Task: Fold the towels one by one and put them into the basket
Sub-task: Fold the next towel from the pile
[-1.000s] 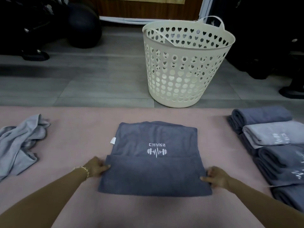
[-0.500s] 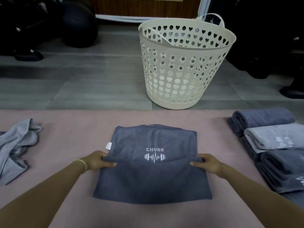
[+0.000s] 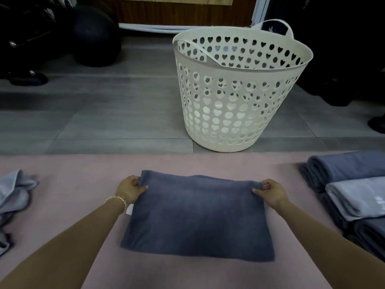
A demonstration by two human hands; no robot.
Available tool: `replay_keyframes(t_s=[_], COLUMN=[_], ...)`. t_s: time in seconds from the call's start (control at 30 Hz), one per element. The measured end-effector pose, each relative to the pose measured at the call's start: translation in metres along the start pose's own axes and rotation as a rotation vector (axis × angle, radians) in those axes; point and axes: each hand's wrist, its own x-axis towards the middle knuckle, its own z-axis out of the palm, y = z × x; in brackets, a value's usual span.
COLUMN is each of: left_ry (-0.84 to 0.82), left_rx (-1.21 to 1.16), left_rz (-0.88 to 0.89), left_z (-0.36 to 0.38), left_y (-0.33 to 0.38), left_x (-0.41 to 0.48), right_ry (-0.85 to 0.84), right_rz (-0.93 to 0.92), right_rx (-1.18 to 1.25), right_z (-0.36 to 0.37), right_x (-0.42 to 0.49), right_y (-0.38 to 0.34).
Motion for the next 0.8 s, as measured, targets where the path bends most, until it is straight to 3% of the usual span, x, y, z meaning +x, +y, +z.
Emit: replay_keyframes(t_s=[0.13,0.33,0.47,0.57,0.67,0.8], left_ry=[-0.084,-0.248,-0.256,-0.23,-0.357,-0.545], left_rx=[0.51,0.893,1.063,1.056,0.977,0.574], left_rz=[0.178,0.306,0.405,0.501,0.476,0.382], left_z=[0.01,0.024,0.029,0.025,0.006,-0.019], left_y=[-0.003,0.011,0.021,0.031,0.034,0.032], left_x=[0.009,0.02,0.02,0.021,0.022,0.01], right_ry=[-0.097,-0.259,-0.243,-0.259,-0.376,-0.484], right_rz=[-0.131,-0.22,-0.239,-0.305,-0.361,-0.283], right_rx=[-0.28,-0.747,-0.763,-0.567,-0.491,-0.142], right_z=[0.014,0.027,0.025,0.017,0.0,-0.027], right_x=[0.009,0.012,0.013,0.013,0.008,-0.005], right_y=[-0.005,-0.014,-0.021,-0.024,-0.026,-0.036])
